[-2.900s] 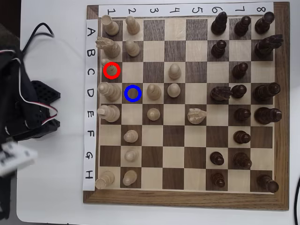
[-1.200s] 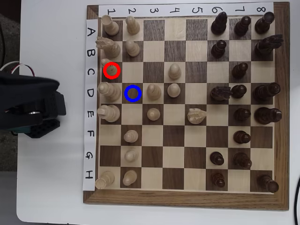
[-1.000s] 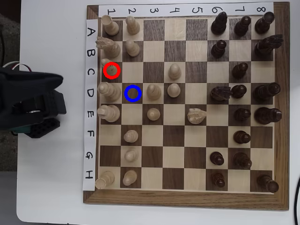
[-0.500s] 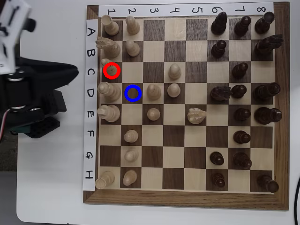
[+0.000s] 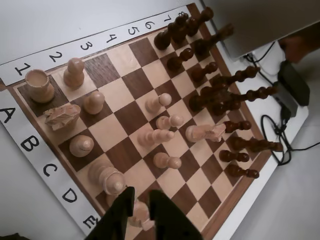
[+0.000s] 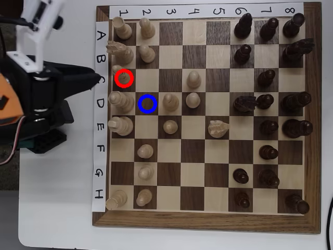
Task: Move the piece to destination
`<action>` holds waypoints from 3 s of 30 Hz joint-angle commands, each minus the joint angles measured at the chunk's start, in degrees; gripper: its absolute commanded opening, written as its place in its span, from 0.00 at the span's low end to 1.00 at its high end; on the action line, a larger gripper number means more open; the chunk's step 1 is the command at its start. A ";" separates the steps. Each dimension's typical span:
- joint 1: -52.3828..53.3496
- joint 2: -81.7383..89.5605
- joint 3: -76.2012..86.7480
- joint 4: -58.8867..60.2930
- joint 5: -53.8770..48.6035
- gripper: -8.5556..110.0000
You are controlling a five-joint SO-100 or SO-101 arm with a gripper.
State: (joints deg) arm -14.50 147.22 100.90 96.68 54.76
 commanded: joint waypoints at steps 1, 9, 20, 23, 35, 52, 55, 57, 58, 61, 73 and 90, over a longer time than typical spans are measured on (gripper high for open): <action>0.00 -0.35 0.79 0.09 0.53 0.07; -0.97 -2.11 3.69 0.09 2.81 0.11; -0.26 -2.81 6.68 0.00 3.43 0.13; -1.49 -2.11 7.65 0.00 4.39 0.13; -2.55 -0.88 12.22 -0.09 6.15 0.17; -3.43 -0.26 16.70 -0.18 6.59 0.20; -6.50 0.44 17.05 -0.18 7.65 0.21; -8.44 0.70 17.49 -0.18 8.53 0.22; -9.05 0.70 17.67 -0.35 9.05 0.22; -10.11 0.53 18.28 -0.62 9.67 0.22; -8.88 -2.29 21.18 -5.01 8.53 0.22; -13.45 -9.14 24.17 -12.74 11.69 0.22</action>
State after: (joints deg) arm -28.12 138.52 124.80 85.69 66.53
